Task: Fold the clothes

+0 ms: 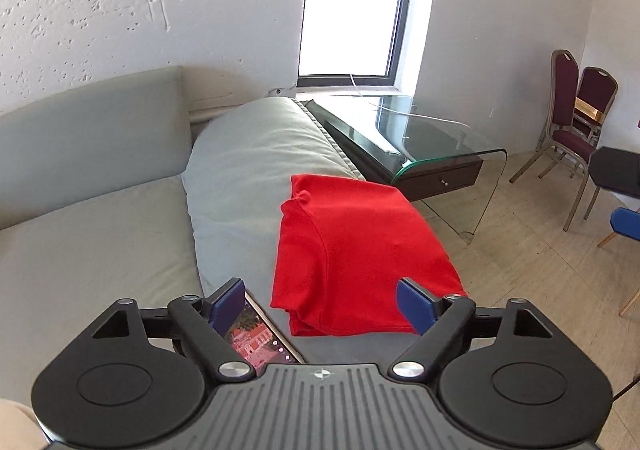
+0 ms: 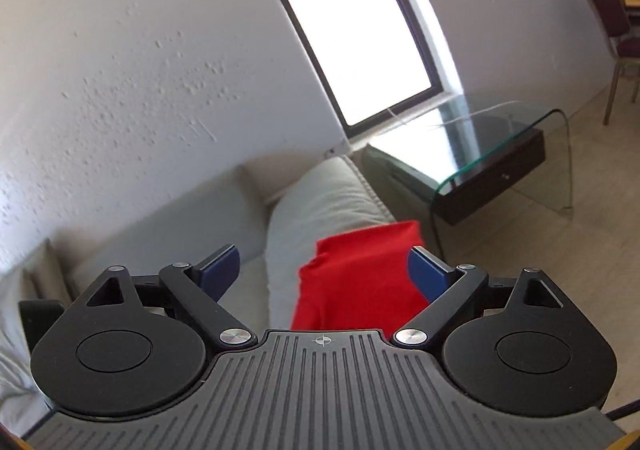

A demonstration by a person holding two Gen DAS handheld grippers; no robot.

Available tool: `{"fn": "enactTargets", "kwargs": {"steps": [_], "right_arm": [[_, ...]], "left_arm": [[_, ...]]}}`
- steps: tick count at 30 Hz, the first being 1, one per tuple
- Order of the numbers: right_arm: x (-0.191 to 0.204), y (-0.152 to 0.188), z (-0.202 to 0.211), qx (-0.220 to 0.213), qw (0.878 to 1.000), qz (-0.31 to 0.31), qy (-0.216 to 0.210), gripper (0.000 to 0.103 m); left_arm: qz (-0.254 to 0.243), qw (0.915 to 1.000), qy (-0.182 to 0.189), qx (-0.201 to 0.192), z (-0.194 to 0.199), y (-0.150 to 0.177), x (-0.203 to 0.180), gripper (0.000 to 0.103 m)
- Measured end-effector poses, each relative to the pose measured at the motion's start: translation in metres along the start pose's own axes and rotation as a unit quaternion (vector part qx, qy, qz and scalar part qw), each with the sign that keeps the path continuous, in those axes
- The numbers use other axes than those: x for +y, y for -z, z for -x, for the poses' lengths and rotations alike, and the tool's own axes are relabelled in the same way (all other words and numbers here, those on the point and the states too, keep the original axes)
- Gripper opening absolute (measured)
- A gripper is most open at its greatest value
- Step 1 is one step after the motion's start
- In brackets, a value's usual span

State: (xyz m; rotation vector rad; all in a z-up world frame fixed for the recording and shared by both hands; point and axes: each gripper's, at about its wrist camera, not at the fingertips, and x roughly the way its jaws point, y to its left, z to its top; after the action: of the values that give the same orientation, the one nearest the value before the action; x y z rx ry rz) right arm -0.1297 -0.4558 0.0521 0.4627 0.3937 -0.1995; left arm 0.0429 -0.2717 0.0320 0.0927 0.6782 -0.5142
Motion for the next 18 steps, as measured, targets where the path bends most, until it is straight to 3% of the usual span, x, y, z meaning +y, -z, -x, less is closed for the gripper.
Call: {"fn": "enactTargets", "kwargs": {"steps": [6, 14, 18], "right_arm": [[0.020, -0.007, 0.007, 0.051, 0.992, 0.075, 0.092, 0.098], [0.018, -0.007, 0.008, 0.105, 0.987, 0.079, 0.095, 0.099], [0.022, -0.004, 0.001, 0.133, 0.976, 0.119, 0.126, 0.099]], "left_arm": [[0.027, 0.9994, -0.005, 0.022, 0.009, 0.002, -0.001, 0.097], [0.041, 0.9983, -0.007, 0.042, 0.012, 0.003, -0.009, 0.102], [0.042, 0.9977, -0.003, 0.052, 0.010, 0.002, -0.015, 0.102]]}}
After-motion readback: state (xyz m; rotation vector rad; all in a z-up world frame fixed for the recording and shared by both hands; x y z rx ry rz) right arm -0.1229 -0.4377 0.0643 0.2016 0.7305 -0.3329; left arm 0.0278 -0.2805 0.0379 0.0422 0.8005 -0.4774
